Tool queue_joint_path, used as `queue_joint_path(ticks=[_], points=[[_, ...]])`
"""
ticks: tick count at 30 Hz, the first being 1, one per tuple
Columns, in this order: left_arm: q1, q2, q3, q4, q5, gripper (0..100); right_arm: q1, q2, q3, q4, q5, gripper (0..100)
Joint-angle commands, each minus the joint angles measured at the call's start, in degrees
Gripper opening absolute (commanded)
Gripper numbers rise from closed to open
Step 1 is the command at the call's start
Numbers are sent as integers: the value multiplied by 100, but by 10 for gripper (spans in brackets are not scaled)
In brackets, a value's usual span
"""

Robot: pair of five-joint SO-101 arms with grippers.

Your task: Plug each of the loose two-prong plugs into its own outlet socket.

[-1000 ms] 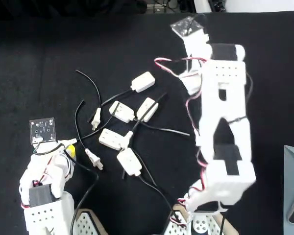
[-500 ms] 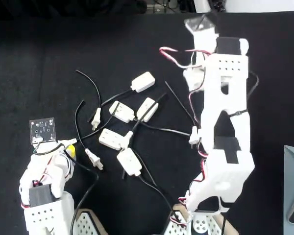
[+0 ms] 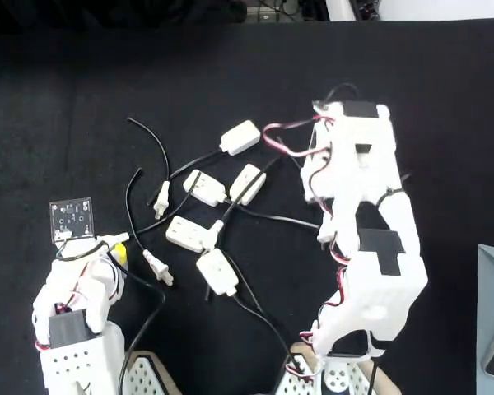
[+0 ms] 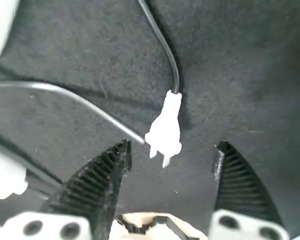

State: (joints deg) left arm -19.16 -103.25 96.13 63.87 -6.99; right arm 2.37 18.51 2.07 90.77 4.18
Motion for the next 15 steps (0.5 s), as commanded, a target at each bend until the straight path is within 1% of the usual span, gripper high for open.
queue_joint_path(ticks=[1,8,15], points=[[-48,-26,4,-88,-35,203,70,-145,409,-325,-158,262],[-48,-26,4,-88,-35,203,114,-127,1033,-1108,-158,261],[-48,-26,4,-88,-35,203,281,470,1024,-1143,-158,261]])
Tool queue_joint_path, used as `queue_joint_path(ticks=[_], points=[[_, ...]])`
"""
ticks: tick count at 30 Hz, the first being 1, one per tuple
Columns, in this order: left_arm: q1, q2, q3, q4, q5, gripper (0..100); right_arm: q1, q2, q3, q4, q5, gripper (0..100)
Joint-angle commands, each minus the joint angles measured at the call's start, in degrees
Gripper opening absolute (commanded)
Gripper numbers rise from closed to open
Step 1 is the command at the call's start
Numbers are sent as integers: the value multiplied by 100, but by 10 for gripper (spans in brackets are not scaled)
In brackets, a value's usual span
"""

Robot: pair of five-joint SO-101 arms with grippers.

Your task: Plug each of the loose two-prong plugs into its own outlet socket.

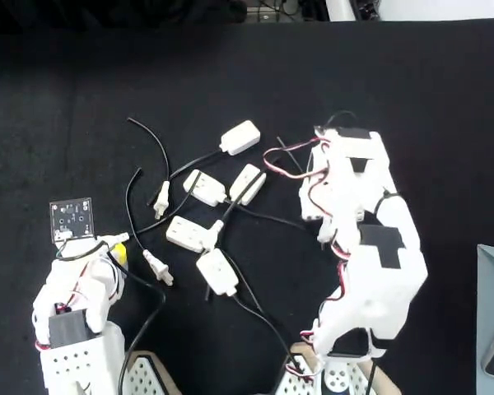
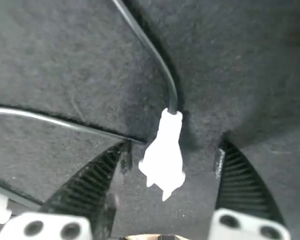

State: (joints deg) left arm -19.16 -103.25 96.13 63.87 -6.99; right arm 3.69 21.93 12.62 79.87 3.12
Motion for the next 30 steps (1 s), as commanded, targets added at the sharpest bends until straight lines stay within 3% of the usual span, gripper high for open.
queue_joint_path(ticks=[1,9,14,23,30], points=[[-48,-26,4,-88,-35,203,158,215,-92,-44,-53,258],[-48,-26,4,-88,-35,203,158,356,-629,422,0,10],[-48,-26,4,-88,-35,202,158,356,-1200,1134,0,11],[-48,-26,4,-79,-35,202,158,259,-1385,1204,448,11],[-48,-26,4,-97,-35,202,149,-1059,-1156,1204,774,11]])
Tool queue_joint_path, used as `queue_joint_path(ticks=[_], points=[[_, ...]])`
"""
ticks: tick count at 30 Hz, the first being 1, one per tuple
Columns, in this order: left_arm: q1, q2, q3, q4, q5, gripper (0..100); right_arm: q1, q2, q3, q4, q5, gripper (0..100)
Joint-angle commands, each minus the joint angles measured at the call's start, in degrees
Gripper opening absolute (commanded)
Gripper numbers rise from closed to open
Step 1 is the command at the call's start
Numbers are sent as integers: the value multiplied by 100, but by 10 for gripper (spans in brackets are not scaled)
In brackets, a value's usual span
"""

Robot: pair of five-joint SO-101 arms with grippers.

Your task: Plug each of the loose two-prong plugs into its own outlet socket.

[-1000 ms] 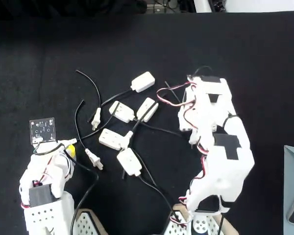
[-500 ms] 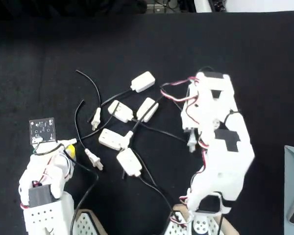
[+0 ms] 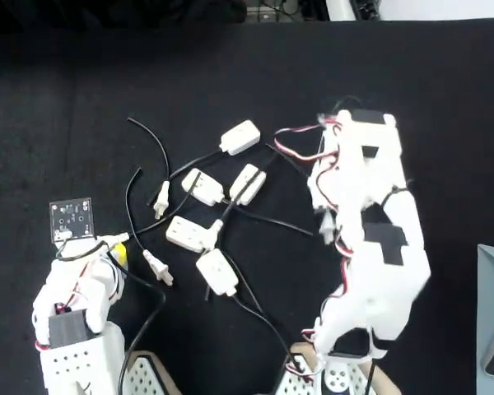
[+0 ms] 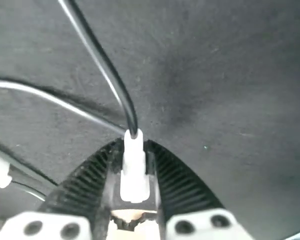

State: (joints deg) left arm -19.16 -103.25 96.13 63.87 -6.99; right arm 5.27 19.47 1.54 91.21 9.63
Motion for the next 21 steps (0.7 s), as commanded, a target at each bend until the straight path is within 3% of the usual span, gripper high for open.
queue_joint_path(ticks=[1,11,21], points=[[-48,-26,4,-97,-35,202,-26,-1086,84,35,167,11],[-268,-26,-699,-545,35,202,-448,-4057,1692,-941,202,11],[-268,-26,-1174,-1943,1090,202,-1354,-6519,2659,-1222,149,11]])
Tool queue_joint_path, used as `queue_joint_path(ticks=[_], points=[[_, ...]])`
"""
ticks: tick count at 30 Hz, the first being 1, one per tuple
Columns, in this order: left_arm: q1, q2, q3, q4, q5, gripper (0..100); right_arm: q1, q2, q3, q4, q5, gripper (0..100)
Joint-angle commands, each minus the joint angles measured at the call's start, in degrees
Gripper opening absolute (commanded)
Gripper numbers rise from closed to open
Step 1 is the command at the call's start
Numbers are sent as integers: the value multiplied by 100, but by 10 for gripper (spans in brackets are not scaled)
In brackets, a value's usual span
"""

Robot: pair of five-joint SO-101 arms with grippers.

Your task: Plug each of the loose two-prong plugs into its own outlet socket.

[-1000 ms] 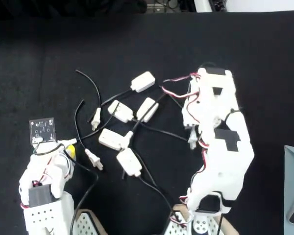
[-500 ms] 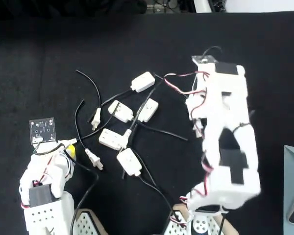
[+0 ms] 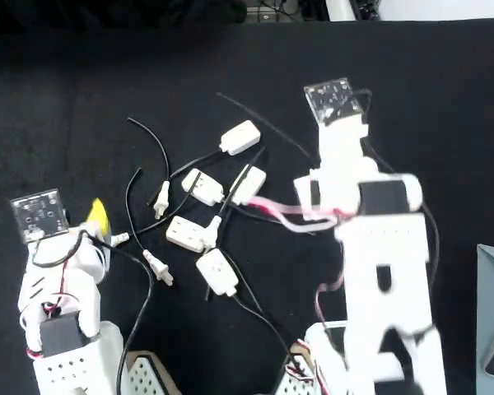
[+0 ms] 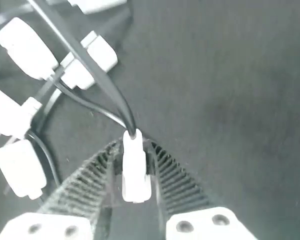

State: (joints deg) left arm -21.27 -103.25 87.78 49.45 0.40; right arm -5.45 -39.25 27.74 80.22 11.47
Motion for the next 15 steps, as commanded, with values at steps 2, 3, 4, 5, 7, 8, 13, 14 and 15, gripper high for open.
queue_joint_path(ticks=[2,3,4,5,7,8,13,14,15], points=[[-31,-26,-303,-958,677,202,-545,-954,242,-246,-35,11],[40,-26,-303,-1152,826,202,-686,-1095,374,-360,-44,11],[136,-26,-303,-1292,932,202,-835,-1218,532,-492,-53,11],[268,-26,-303,-1407,1011,202,-985,-1341,681,-651,-141,11],[637,-26,-303,-1547,1108,202,-1284,-1587,980,-958,-457,11],[857,-26,-303,-1591,1134,202,-1459,-1710,1138,-1108,-589,11],[1842,-26,-303,-1626,1108,202,-2312,-2325,1938,-1908,-818,11],[2009,-26,-312,-1626,1099,202,-2444,-2431,2097,-2057,-818,11],[2176,-26,-312,-1626,1099,202,-2567,-2527,2255,-2180,-809,11]])
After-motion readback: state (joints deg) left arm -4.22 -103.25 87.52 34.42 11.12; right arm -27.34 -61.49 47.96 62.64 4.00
